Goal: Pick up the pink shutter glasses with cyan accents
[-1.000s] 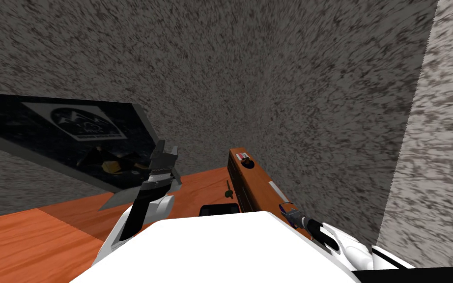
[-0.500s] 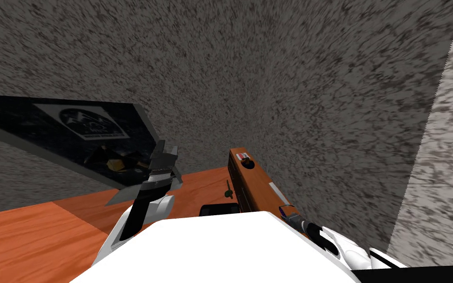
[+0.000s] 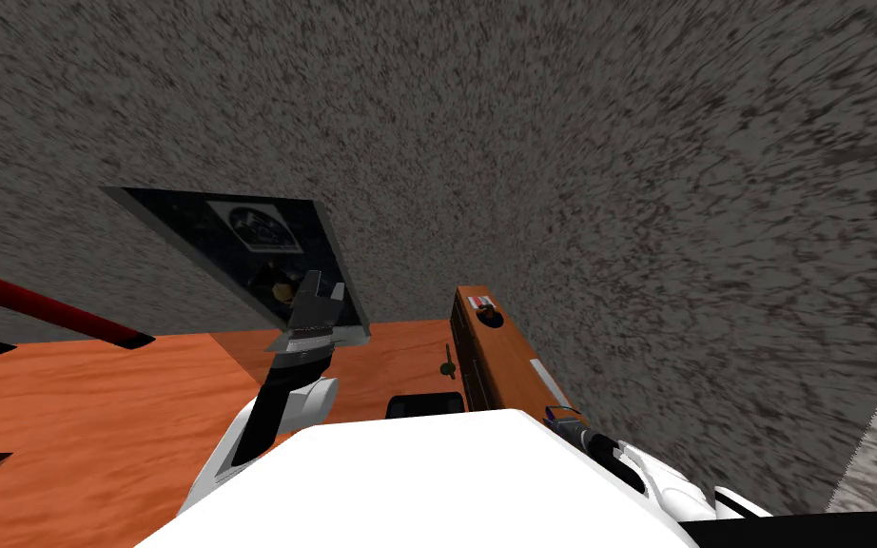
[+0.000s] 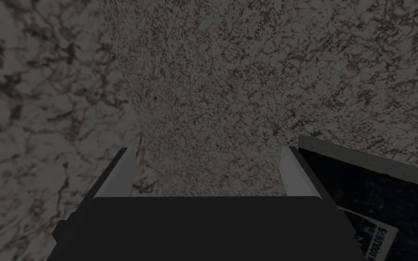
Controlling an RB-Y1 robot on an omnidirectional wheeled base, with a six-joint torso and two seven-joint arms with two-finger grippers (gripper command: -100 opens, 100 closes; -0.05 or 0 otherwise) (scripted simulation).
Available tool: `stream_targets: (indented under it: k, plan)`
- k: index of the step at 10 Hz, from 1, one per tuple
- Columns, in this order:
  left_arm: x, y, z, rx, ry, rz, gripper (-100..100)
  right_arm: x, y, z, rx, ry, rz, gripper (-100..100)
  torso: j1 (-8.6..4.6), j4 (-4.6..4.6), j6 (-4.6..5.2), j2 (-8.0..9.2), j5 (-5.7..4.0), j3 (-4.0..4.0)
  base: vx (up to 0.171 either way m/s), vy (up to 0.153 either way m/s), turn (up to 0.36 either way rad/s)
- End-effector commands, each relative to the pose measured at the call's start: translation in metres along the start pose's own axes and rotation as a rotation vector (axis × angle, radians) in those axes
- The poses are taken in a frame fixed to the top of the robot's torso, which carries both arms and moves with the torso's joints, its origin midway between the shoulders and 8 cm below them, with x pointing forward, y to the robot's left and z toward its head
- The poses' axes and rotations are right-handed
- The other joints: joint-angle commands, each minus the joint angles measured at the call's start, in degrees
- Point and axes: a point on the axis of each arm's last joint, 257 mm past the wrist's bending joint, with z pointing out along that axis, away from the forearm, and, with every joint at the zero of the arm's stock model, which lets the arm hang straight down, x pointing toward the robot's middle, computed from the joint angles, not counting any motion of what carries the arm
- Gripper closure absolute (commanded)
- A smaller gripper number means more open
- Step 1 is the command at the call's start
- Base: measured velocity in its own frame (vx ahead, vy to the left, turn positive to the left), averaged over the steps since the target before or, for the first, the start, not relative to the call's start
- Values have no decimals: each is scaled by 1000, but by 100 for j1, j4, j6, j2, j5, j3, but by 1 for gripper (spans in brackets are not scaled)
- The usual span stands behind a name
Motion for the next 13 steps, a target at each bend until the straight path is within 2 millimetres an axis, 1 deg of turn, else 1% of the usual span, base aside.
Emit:
stream_targets:
  k: [1,4,5,6,10,11,12,13]
  plan:
    - [0,0,0,0,0,0,0,4,-1,2,23,8,43,-100,0,0,0,0,0,0,-128,-34,289]
    - [0,0,0,0,0,0,0,12,-1,5,61,20,118,-100,-6,-1,0,-5,-1,-2,-127,-36,298]
    - [0,0,0,0,0,0,0,10,-1,5,51,18,100,-100,-3,-2,-1,-10,-1,-5,-47,-12,64]
    - [0,0,0,0,0,0,0,10,-1,5,54,18,104,100,-1,-6,7,-30,0,-16,-9,-2,-13]
    - [0,0,0,0,0,0,0,10,-1,5,53,18,107,100,-1,-13,2,-56,1,-32,0,0,0]
    - [0,0,0,0,0,0,0,10,-1,5,53,18,107,0,-1,-13,1,-56,1,-33,0,0,0]
    - [0,0,0,0,0,0,0,10,-1,4,48,16,93,100,-1,-13,1,-57,1,-33,34,5,-183]
    - [0,0,0,0,0,0,0,7,-1,3,35,12,68,100,1,-17,10,-63,3,-37,90,15,-372]
